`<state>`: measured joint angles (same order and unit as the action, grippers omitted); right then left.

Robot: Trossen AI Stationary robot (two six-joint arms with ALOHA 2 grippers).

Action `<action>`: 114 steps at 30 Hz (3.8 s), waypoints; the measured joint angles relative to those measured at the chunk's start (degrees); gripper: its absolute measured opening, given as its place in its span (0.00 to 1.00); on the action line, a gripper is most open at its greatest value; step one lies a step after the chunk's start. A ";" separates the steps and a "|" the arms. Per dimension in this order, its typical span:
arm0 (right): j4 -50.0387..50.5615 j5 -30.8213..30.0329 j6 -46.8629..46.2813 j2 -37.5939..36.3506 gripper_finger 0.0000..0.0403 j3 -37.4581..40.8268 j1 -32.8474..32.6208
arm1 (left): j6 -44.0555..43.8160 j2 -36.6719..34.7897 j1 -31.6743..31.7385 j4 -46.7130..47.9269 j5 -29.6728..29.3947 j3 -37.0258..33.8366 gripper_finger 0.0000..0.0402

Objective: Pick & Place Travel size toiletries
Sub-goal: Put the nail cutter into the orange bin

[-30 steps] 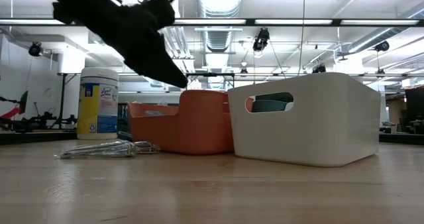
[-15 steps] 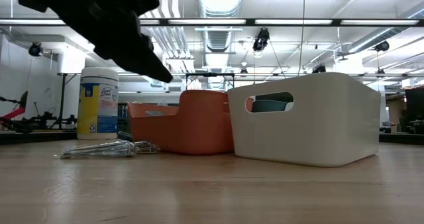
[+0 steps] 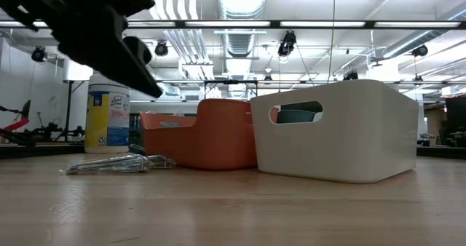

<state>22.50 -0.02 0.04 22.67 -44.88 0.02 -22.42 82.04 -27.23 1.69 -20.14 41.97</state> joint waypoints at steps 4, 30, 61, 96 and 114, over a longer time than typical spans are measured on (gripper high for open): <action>0.00 -0.01 0.00 0.00 0.08 0.00 0.00 | -2.99 0.00 -0.17 3.21 -0.02 -0.08 0.37; 0.00 -0.01 0.08 0.00 0.08 0.00 -0.01 | -12.17 0.05 -0.17 0.06 -0.09 -10.72 0.37; 0.00 -0.01 0.03 -0.01 0.08 0.00 -0.01 | -9.37 2.36 -0.13 -2.78 -4.40 -12.34 0.37; 0.00 0.01 0.08 0.00 0.08 0.00 0.01 | -0.59 4.98 1.36 -2.73 -4.61 -12.15 0.11; 0.00 -0.01 0.04 -0.01 0.08 0.00 -0.01 | -0.18 -3.09 1.29 -2.63 0.57 -12.26 0.10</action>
<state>22.50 -0.03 0.07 22.66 -44.88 0.01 -22.60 78.95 -25.93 -0.93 -19.57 29.71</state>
